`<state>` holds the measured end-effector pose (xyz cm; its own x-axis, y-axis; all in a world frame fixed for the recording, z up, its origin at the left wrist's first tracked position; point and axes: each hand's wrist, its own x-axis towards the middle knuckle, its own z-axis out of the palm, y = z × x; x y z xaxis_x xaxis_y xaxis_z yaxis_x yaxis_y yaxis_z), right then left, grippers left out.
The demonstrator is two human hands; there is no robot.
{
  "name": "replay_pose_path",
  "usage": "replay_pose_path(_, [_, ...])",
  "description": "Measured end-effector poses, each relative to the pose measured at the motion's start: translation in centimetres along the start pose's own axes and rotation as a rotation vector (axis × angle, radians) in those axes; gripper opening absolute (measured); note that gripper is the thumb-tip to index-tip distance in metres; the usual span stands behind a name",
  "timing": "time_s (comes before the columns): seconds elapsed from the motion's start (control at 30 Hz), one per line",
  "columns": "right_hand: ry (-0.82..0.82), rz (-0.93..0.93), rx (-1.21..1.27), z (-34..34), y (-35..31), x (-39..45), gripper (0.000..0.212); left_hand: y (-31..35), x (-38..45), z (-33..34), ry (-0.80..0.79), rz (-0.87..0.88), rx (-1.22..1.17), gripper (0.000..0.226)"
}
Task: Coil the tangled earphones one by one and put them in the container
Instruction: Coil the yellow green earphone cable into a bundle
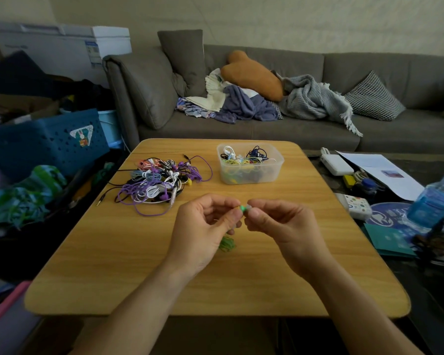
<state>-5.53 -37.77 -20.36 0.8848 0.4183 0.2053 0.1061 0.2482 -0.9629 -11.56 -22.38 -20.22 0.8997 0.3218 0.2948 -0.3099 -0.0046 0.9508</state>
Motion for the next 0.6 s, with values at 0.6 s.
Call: replay_pose_path(0.6, [-0.119, 0.089, 0.007, -0.40, -0.07, -0.05, 0.021, 0.39, -0.26, -0.06, -0.010, -0.013, 0.079, 0.013])
